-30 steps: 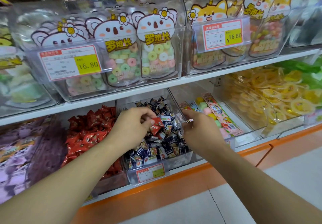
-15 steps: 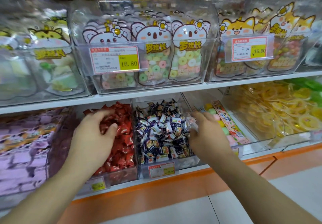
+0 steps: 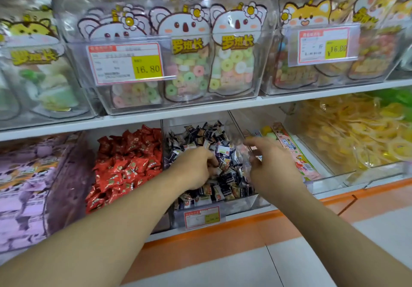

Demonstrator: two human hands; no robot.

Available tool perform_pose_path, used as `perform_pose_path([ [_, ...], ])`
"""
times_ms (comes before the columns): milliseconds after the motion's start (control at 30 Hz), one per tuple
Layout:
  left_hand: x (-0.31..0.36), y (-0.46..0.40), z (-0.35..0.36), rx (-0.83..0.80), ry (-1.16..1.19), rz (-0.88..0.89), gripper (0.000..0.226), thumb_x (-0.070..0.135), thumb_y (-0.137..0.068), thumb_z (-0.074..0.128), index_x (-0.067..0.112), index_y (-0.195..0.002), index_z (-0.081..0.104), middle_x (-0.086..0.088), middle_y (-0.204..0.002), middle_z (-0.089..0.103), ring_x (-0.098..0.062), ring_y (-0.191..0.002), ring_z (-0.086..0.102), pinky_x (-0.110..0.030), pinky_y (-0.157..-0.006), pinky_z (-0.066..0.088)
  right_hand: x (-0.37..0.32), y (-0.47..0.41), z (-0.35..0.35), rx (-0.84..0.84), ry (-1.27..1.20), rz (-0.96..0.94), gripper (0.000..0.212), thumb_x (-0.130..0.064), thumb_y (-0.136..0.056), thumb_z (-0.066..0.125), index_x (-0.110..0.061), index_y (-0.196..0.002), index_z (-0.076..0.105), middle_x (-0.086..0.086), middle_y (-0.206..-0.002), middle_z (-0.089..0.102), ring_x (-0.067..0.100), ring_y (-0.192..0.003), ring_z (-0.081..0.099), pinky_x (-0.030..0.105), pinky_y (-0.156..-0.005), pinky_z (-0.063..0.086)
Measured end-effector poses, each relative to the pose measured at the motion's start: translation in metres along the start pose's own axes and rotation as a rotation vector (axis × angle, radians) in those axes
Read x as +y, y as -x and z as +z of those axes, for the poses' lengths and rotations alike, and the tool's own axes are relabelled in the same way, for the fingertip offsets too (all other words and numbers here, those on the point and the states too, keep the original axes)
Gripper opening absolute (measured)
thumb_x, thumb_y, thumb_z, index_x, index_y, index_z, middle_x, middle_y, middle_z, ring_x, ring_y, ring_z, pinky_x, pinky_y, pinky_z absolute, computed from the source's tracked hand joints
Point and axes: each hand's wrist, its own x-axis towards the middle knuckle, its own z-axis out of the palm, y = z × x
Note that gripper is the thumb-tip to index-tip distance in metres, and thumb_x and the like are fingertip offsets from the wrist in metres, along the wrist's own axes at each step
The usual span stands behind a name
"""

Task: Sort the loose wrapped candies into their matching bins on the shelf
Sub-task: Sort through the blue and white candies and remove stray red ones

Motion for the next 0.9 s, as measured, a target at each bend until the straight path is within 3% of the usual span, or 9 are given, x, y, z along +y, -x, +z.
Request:
perform_pose_path([
  [100, -0.003, -0.001, -0.004, -0.061, -0.079, -0.002, 0.036, 0.008, -0.1, 0.061, 0.034, -0.122, 0.073, 0.0, -0.144, 0.06, -0.025, -0.12, 0.062, -0.037, -0.093, 0.057, 0.002, -0.002, 0.002, -0.012, 0.011, 0.01, 0.051, 0.002, -0.089, 0.057, -0.025, -0.132, 0.064, -0.004, -0.131, 0.059, 0.019, -0.113, 0.058, 0.035, -0.086, 0.052],
  [233, 0.0, -0.001, -0.005, -0.099, -0.07, -0.022, 0.043, 0.003, -0.099, 0.058, 0.037, -0.118, 0.074, 0.002, -0.145, 0.059, -0.023, -0.117, 0.063, -0.04, -0.09, 0.059, 0.004, -0.002, 0.001, -0.034, -0.015, 0.001, 0.051, 0.004, -0.09, 0.057, -0.022, -0.134, 0.063, -0.003, -0.134, 0.056, 0.018, -0.115, 0.057, 0.026, -0.088, 0.044],
  [367, 0.003, 0.0, -0.004, -0.056, -0.014, -0.045, 0.025, 0.012, -0.097, 0.068, 0.032, -0.111, 0.077, 0.003, -0.131, 0.064, -0.018, -0.112, 0.062, -0.034, -0.092, 0.057, 0.005, -0.001, 0.0, -0.048, -0.037, -0.004, 0.051, 0.004, -0.091, 0.056, -0.021, -0.136, 0.062, -0.002, -0.136, 0.055, 0.016, -0.118, 0.056, 0.022, -0.09, 0.041],
  [567, 0.008, 0.011, -0.009, 0.113, 0.097, -0.008, 0.014, 0.019, -0.095, 0.072, 0.033, -0.093, 0.076, 0.017, -0.109, 0.066, -0.006, -0.095, 0.064, -0.021, -0.071, 0.046, -0.001, 0.0, -0.003, -0.059, -0.025, 0.024, 0.054, 0.004, -0.091, 0.056, -0.022, -0.137, 0.061, -0.004, -0.138, 0.053, 0.017, -0.118, 0.056, 0.026, -0.089, 0.048],
  [667, 0.012, 0.02, -0.018, 0.255, 0.289, 0.006, 0.016, 0.02, -0.092, 0.071, 0.036, -0.087, 0.074, 0.018, -0.097, 0.068, -0.005, -0.07, 0.067, -0.021, -0.057, 0.049, -0.003, 0.0, -0.003, -0.062, -0.029, 0.032, 0.052, 0.004, -0.092, 0.056, -0.021, -0.137, 0.061, -0.003, -0.14, 0.053, 0.016, -0.118, 0.055, 0.026, -0.09, 0.048],
  [767, 0.011, 0.031, -0.028, 0.349, 0.51, 0.019, 0.019, 0.012, -0.088, 0.073, 0.029, -0.084, 0.077, 0.004, -0.088, 0.073, -0.006, -0.076, 0.065, -0.012, -0.064, 0.05, -0.004, 0.001, -0.003, -0.069, -0.041, 0.038, 0.052, 0.004, -0.092, 0.054, -0.021, -0.138, 0.061, -0.003, -0.142, 0.053, 0.016, -0.119, 0.055, 0.023, -0.089, 0.043],
  [900, 0.004, 0.054, -0.043, 0.422, 0.694, 0.019, 0.02, 0.001, -0.087, 0.074, 0.02, -0.085, 0.079, -0.006, -0.091, 0.076, -0.011, -0.079, 0.065, -0.016, -0.076, 0.056, -0.004, 0.003, -0.003, -0.065, -0.041, 0.022, 0.053, 0.005, -0.091, 0.054, -0.02, -0.136, 0.062, -0.001, -0.14, 0.055, 0.014, -0.111, 0.054, 0.024, -0.086, 0.043],
])
